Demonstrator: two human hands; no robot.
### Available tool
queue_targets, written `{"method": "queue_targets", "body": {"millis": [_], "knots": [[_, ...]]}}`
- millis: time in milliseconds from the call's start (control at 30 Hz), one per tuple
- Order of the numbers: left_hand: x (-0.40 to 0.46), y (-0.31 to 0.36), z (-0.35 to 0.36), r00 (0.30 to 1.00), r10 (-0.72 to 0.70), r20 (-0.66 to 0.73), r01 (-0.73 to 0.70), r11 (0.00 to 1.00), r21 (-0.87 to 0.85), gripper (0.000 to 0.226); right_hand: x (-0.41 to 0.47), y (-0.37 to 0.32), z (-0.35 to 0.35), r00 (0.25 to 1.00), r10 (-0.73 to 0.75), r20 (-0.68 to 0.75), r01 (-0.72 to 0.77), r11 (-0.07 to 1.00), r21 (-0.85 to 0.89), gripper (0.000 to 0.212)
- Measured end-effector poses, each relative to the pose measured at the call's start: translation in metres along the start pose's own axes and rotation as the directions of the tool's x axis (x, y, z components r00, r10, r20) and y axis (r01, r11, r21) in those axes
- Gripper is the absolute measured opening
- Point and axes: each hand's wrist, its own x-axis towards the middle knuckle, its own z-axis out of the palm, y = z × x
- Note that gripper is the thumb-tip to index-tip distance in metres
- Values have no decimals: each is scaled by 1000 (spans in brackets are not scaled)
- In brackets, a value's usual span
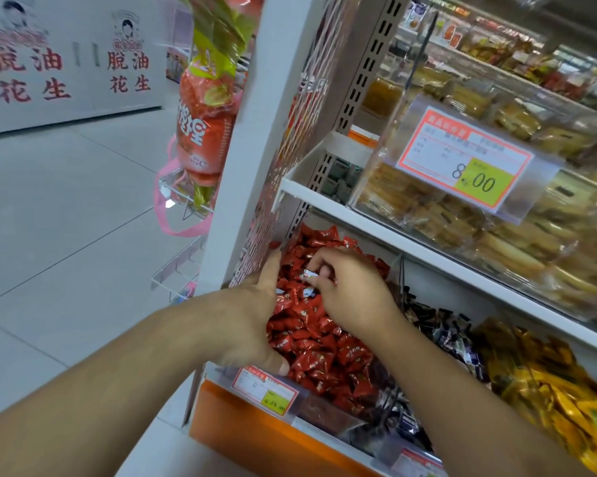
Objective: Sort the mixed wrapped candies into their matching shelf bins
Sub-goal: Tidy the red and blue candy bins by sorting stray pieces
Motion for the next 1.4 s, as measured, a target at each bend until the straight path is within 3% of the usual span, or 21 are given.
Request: {"method": "queue_targets", "body": {"millis": [200,300,400,467,900,1033,1167,1400], "knots": [[-1,-1,-1,1000,3,1,-3,1000,5,153,-86,15,-56,967,203,-153,-168,962,214,3],[-1,1,-1,1000,-4,-1,4,1000,17,153,-117,48,-73,914,330,-234,-312,944,111,12],[-1,3,-1,1000,-12,-9,13,1000,22,152,-136,65,-78,916,390,-93,-399,911,-102,39],[-1,2,0,1000,-18,-3,18,1000,14,153,-140,60,-77,928,370,-27,-371,919,-133,50],[2,0,-1,1000,-18,15,18,1000,-3,153,-26,-9,-16,1000,-8,2,8,990,138,34],[2,0,-1,1000,-17,19,16,1000,13,152,11,1,12,993,-29,114,21,997,71,35],[2,0,0,1000,-10,-5,10,1000,26,151,30,19,17,982,27,186,2,988,-153,57],[1,0,0,1000,-10,1,10,1000,14,152,36,22,20,981,104,164,-81,987,-141,53]]}}
